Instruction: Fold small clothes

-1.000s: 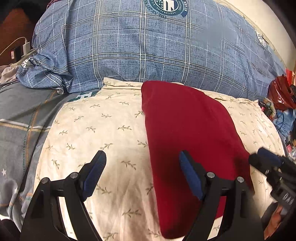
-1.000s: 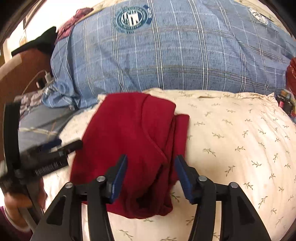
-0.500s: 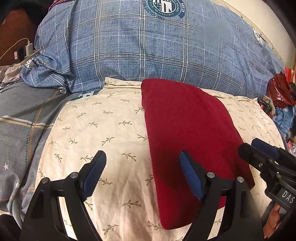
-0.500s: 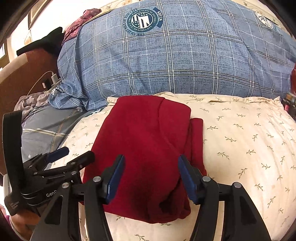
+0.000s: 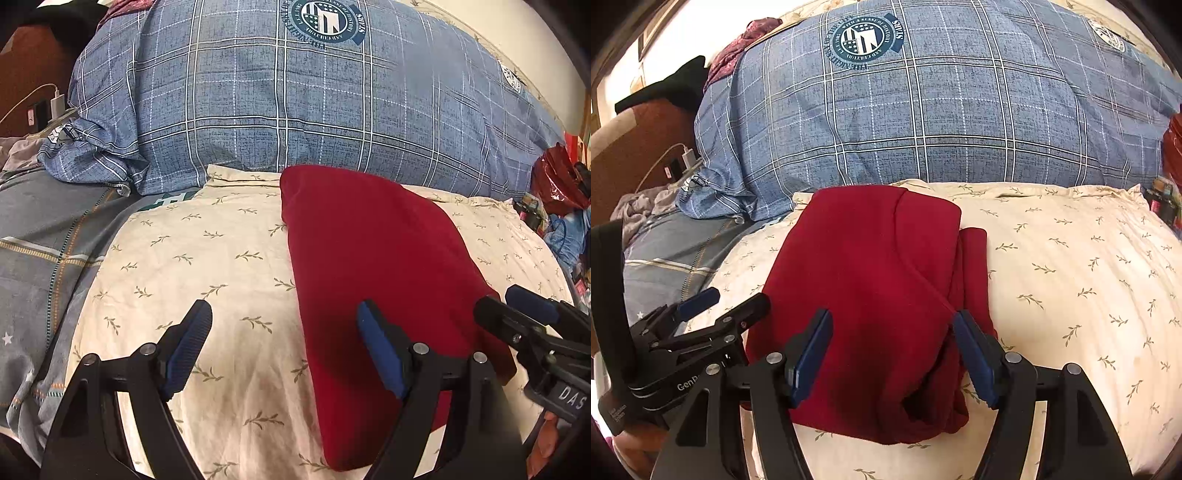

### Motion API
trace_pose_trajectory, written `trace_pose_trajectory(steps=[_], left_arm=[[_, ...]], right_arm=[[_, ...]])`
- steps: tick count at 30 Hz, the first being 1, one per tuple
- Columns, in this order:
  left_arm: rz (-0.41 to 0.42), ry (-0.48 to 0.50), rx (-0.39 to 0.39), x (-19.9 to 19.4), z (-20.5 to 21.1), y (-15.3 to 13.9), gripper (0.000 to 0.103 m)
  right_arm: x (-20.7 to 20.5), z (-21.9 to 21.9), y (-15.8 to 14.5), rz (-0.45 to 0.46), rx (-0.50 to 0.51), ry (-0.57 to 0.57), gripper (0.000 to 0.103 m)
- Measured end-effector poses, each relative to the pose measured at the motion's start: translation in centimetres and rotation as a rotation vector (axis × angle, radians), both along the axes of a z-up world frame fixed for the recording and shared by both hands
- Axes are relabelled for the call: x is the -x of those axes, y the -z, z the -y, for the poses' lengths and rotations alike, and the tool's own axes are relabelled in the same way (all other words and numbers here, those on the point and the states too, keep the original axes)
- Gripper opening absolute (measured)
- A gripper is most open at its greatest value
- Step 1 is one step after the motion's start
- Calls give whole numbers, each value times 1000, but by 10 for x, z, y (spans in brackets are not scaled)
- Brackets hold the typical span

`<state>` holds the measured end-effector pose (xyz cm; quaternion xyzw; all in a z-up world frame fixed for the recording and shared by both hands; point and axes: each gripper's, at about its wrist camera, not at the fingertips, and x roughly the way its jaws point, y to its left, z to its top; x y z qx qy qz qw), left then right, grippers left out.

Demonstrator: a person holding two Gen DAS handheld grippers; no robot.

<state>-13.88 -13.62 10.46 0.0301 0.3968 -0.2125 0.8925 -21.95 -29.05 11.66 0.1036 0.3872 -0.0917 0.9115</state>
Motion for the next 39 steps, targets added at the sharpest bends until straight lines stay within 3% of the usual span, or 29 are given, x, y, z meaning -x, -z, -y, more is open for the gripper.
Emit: trace_pose_trajectory(steps=[16, 29, 39], left_arm=[[-23, -9, 26, -14, -7, 7, 84], [-68, 13, 82, -15, -12, 6, 85], [58, 8, 38, 5, -17, -12, 85]], right_arm=[[-24, -2, 5, -30, 31, 5, 74], [-12, 11, 3, -21, -5, 40, 75], [13, 16, -7, 5, 63, 102, 78]])
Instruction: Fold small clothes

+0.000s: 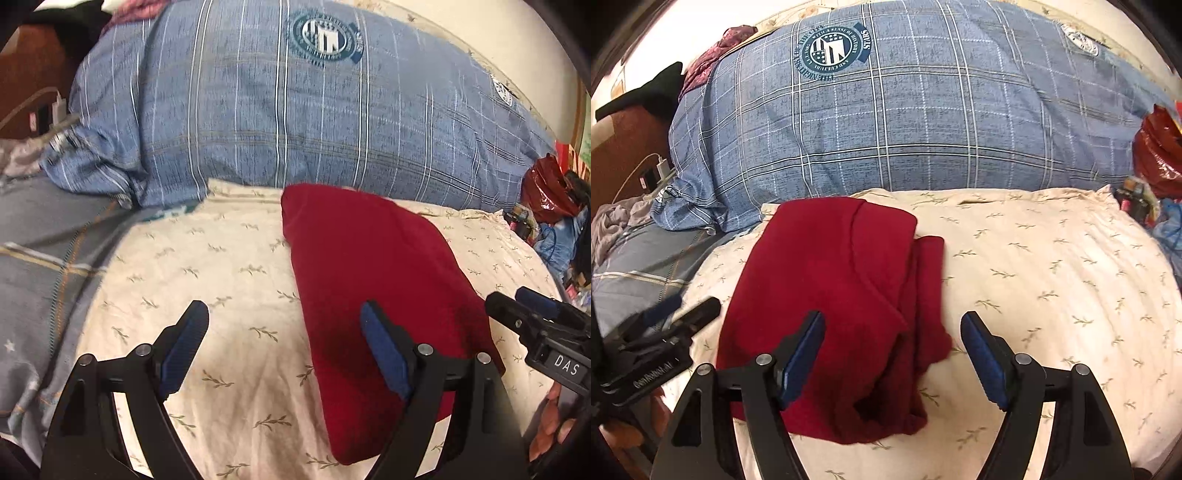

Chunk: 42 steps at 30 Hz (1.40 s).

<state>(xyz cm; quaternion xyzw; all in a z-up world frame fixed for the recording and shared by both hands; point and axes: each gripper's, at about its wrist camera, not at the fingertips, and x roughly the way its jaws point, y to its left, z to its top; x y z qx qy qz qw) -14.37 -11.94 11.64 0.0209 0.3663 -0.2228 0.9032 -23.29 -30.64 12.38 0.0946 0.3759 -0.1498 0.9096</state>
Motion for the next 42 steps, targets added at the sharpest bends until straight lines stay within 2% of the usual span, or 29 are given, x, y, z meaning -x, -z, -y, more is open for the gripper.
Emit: trace_pose_trajectory(steps=[8, 13, 16, 19, 21, 24, 29, 31, 35, 36, 37, 39, 42], left_arm=[[83, 10, -30, 16, -1, -11, 85], [65, 25, -13, 16, -4, -8, 85], [-24, 53, 42, 8, -4, 3, 85], [-195, 102, 101, -11, 1, 25, 85], [-261, 106, 144, -19, 1, 37, 85], [-320, 125, 206, -31, 3, 45, 85], [-402, 153, 252, -43, 12, 58, 86], [-432, 173, 264, -47, 17, 63, 87], [-431, 213, 269, -45, 25, 61, 86], [-425, 231, 270, -42, 28, 58, 75], [-415, 243, 267, -39, 29, 55, 69], [-372, 253, 237, -31, 29, 41, 61], [-358, 250, 273, -25, 14, 22, 60]], right_arm=[[11, -15, -10, 14, 60, -15, 80], [16, -12, -14, 21, 41, -9, 85], [8, 4, -5, 18, -27, -5, 87], [-11, 24, 11, -4, -114, -17, 87], [-24, 37, 25, -22, -186, -19, 87], [-39, 53, 43, -32, -267, -18, 87], [-58, 58, 68, -42, -405, -85, 87], [-62, 53, 70, -22, -379, -112, 77], [-66, 41, 63, -14, -322, -147, 57], [-64, 37, 59, -12, -300, -152, 50], [-63, 34, 55, -9, -291, -156, 47], [-58, 29, 41, 12, -296, -174, 45], [-51, 15, 24, 34, -310, -209, 45]])
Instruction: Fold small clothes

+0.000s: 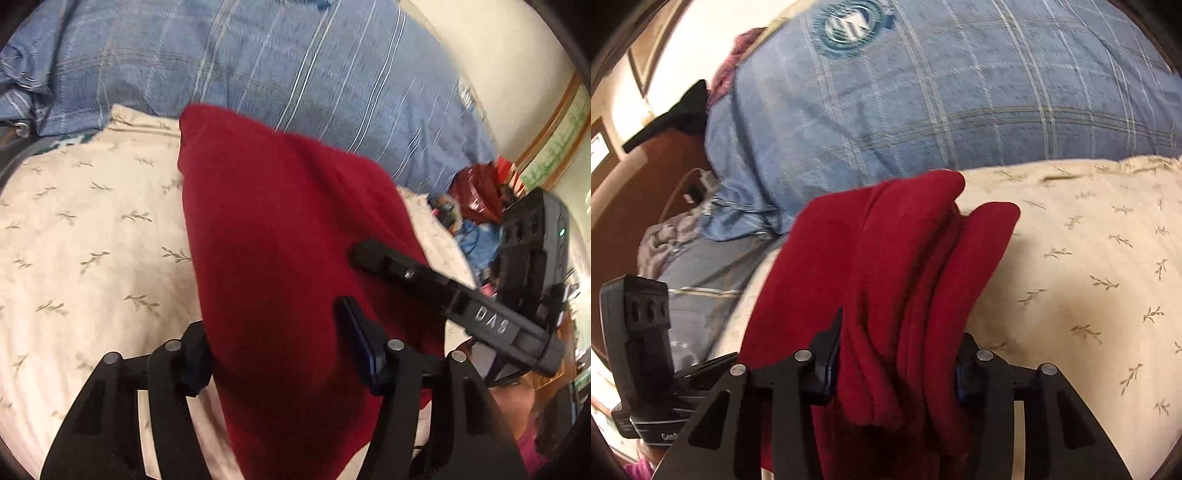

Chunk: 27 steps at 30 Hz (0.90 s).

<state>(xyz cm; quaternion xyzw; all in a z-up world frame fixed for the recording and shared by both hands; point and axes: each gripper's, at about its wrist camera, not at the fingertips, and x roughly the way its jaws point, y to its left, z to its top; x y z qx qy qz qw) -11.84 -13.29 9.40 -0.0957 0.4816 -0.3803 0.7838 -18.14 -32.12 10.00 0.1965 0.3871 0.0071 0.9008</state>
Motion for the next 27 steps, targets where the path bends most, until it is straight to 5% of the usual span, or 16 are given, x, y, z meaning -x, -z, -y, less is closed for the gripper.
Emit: trace_pose_trajectory(steps=[7, 11, 14, 18, 22, 27], left_arm=[[20, -72, -91, 3, -40, -9, 60], [-36, -96, -154, 2, -44, 15, 63], [49, -149, -194, 14, -48, 10, 76], [141, -233, -253, 27, -52, -4, 78], [226, -314, -280, 39, -58, -19, 78], [294, -363, -285, 46, -73, -37, 78]], right_arm=[[-3, -40, 2, 3, -25, -60, 50], [-11, -41, 29, -127, -2, 2, 56], [9, -46, 12, -78, 92, 25, 61], [33, -61, -19, -15, 264, 58, 62], [49, -77, -42, 53, 324, 45, 76], [58, -94, -57, 110, 365, 35, 78]])
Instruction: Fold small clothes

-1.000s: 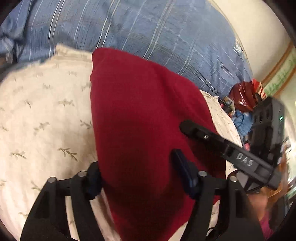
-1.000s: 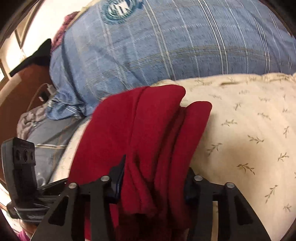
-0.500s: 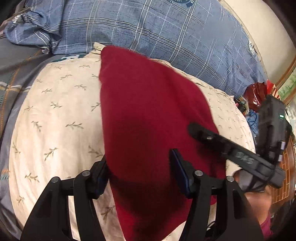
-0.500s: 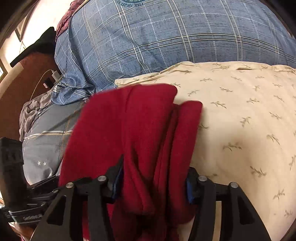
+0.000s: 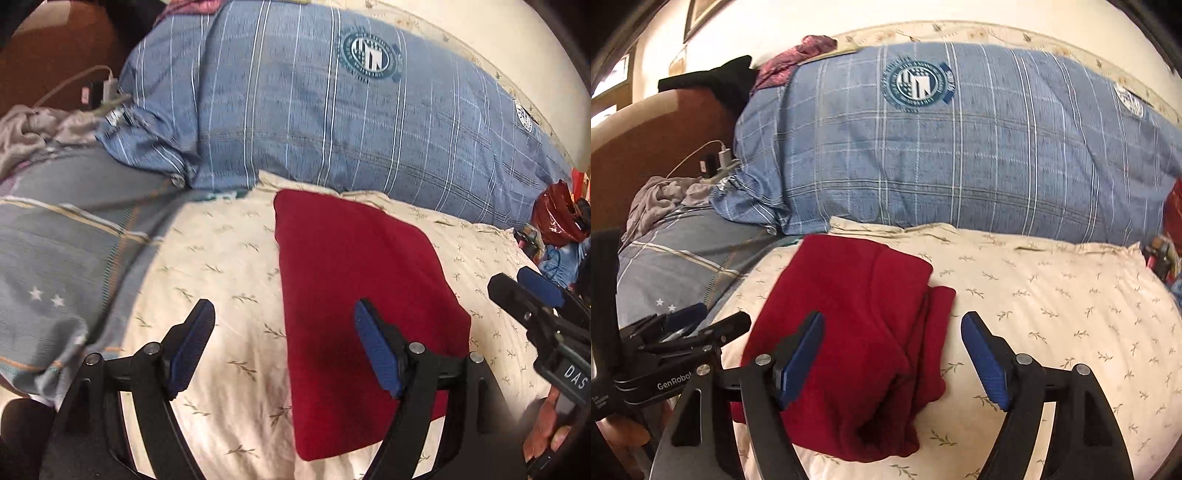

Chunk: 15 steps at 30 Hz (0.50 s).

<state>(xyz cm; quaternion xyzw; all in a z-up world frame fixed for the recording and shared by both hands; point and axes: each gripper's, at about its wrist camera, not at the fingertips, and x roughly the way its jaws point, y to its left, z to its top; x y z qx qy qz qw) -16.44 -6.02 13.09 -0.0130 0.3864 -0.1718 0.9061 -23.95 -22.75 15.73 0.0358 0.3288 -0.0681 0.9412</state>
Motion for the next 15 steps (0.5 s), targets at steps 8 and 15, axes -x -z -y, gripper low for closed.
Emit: trace_pose_trajectory(steps=[8, 15], left_arm=[[85, -14, -23, 15, -1, -21, 78], [91, -7, -33, 16, 4, -20, 78]], right_arm=[[6, -8, -1, 5, -4, -10, 82], [6, -9, 1, 1, 2, -8, 83]])
